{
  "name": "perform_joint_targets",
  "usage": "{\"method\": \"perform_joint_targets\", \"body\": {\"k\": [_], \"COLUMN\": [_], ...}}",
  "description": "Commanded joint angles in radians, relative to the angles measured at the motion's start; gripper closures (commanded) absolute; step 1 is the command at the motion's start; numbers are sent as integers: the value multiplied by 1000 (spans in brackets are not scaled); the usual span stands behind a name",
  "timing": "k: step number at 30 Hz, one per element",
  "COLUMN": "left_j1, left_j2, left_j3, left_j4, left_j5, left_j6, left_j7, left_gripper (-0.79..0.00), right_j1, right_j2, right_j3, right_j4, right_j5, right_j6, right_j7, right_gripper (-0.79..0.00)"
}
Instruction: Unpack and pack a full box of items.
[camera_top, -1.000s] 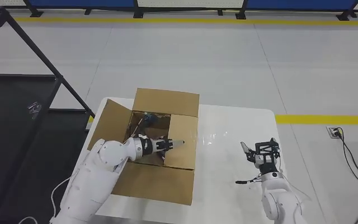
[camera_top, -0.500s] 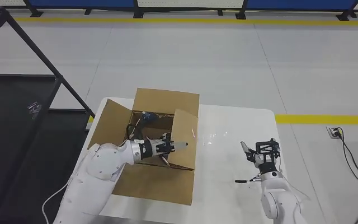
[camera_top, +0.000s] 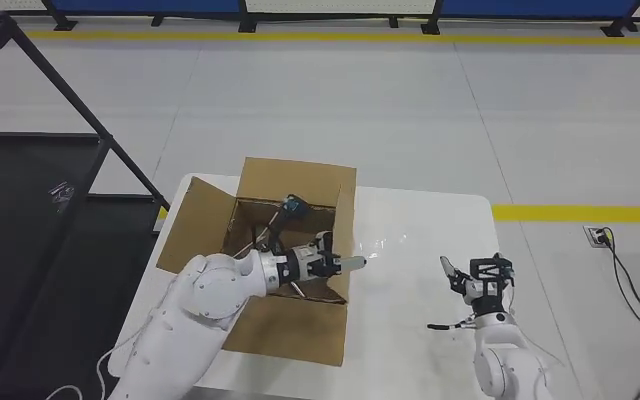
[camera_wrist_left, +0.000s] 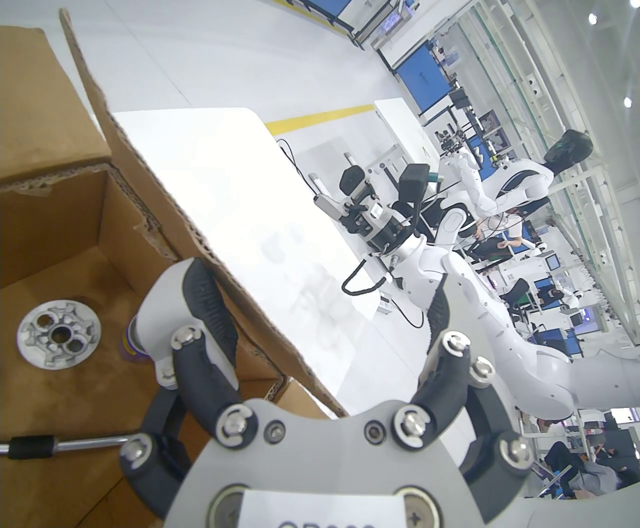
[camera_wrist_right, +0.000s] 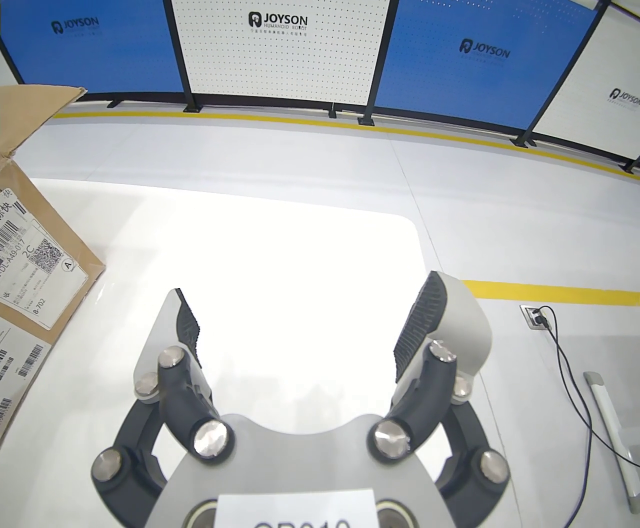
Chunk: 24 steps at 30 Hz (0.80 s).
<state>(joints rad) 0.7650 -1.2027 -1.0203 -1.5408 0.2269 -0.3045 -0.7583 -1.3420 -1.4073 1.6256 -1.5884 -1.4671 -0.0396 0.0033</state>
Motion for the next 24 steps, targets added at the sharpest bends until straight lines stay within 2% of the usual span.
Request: {"method": "perform_joint_targets", "body": {"k": [1, 14, 24], "left_j1": [-27, -197, -255], "left_j2": [-9, -87, -131], "left_j3": [32, 237, 305], "left_j4": [22, 230, 346], "left_j5": [0, -4, -15], "left_j6": [7, 42, 24], "left_j7": [7, 1, 1], "left_gripper": [-785, -785, -785], "right_j1": [-5, -37, -35], "right_j2": [1, 9, 12], "right_j3": [6, 43, 50], "right_j4": [1, 7, 0], "right_j5": [11, 84, 142], "right_j6": [0, -4, -3], "right_j7": [-5, -54, -21], "right_gripper": [-785, -785, -785]}}
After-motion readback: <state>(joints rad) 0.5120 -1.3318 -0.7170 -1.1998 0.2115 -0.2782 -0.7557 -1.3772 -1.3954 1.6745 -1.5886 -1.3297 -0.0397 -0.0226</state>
